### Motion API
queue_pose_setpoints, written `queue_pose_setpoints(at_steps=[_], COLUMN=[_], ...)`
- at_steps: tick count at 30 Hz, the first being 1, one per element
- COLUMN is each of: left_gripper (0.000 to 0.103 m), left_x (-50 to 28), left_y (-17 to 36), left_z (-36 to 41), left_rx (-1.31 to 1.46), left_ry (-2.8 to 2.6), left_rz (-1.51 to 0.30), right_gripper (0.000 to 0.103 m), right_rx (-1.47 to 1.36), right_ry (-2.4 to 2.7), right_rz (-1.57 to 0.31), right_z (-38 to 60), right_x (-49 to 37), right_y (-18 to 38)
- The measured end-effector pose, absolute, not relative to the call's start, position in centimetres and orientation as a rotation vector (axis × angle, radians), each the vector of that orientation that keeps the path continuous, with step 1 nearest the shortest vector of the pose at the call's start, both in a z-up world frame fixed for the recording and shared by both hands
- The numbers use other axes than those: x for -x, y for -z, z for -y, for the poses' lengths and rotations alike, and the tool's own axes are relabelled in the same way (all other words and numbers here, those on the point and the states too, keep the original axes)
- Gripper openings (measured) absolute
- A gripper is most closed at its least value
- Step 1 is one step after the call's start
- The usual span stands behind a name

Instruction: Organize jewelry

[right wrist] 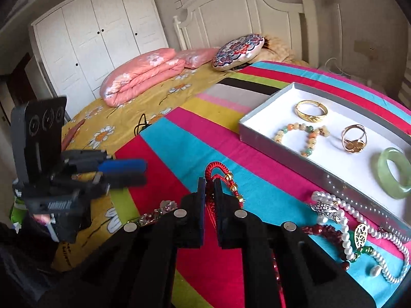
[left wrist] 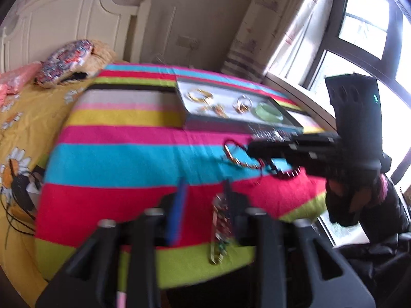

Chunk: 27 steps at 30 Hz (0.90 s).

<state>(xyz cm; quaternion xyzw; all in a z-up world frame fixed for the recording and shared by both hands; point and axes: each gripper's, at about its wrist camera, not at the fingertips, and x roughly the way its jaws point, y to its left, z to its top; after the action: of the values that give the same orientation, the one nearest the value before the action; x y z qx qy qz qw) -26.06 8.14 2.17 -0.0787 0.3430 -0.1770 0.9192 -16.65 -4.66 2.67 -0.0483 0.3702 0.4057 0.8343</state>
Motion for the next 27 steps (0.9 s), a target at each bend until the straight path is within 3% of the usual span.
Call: queue_pose_setpoints(at_steps=[6, 9, 11, 12, 27], left_gripper=[0.050, 0.037, 0.018, 0.016, 0.016], left_x=[26.9, 26.5, 26.3, 26.2, 25.3], left_y=[-0.5, 0.5, 0.5, 0.5, -0.8], left_z=[-5.2, -4.7, -4.7, -4.7, -3.9], left_rx=[0.014, -0.042, -0.030, -0.022, -0.037], left_ry=[0.376, 0.356, 0.367, 0.370, 0.310], left_rz=[-0.780, -0.786, -0.787, -0.784, -0.747], right_gripper=[0.010, 0.010, 0.010, 0.010, 0.010], right_rx=[0.083, 0.057, 0.043, 0.030, -0.036], right_ry=[-0.850, -0.850, -0.850, -0.851, -0.850], right_rz=[-0.789, -0.774, -0.759, -0.750, -0.701], right_z=[5.0, 5.2, 5.6, 5.9, 7.6], right_x=[16.7, 17.0, 17.1, 17.2, 18.4], right_y=[-2.0, -2.2, -2.5, -2.8, -4.1])
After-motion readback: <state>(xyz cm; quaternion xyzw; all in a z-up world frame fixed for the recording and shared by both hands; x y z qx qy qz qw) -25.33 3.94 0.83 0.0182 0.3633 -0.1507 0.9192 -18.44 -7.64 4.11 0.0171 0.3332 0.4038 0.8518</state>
